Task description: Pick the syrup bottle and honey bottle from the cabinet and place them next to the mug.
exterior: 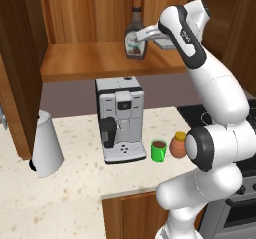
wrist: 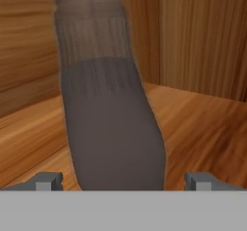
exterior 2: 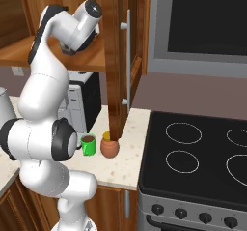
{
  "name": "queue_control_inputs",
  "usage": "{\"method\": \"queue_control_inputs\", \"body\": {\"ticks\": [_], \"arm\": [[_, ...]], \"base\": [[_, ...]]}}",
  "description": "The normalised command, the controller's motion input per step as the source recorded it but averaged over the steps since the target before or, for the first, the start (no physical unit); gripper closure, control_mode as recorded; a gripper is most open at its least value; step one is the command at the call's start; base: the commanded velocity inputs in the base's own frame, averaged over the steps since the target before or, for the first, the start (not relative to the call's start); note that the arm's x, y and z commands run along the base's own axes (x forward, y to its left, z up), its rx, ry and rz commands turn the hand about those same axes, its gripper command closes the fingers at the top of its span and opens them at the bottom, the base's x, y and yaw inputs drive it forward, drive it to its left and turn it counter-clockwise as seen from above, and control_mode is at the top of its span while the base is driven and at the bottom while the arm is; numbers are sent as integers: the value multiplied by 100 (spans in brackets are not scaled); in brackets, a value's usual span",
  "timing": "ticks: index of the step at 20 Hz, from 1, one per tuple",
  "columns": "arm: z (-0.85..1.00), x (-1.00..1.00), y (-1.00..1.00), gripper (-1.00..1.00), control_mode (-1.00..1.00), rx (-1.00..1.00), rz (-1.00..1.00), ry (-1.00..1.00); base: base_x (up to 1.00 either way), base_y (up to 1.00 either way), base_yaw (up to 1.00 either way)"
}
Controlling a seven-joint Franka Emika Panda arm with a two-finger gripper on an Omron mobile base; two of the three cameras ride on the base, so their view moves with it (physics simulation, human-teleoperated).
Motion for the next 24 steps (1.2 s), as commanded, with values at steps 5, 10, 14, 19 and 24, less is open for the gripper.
{"method": "queue_control_inputs", "body": {"ticks": [5, 10, 14, 19, 24], "arm": [[0, 0, 0, -100, -100, 0, 0, 0], [0, 0, 0, 100, -100, 0, 0, 0], [0, 0, 0, 100, -100, 0, 0, 0], [0, 0, 0, 100, -100, 0, 0, 0], [0, -19, 0, 100, -100, 0, 0, -2]], "base": [[0, 0, 0], [0, 0, 0], [0, 0, 0], [0, 0, 0], [0, 0, 0]]}}
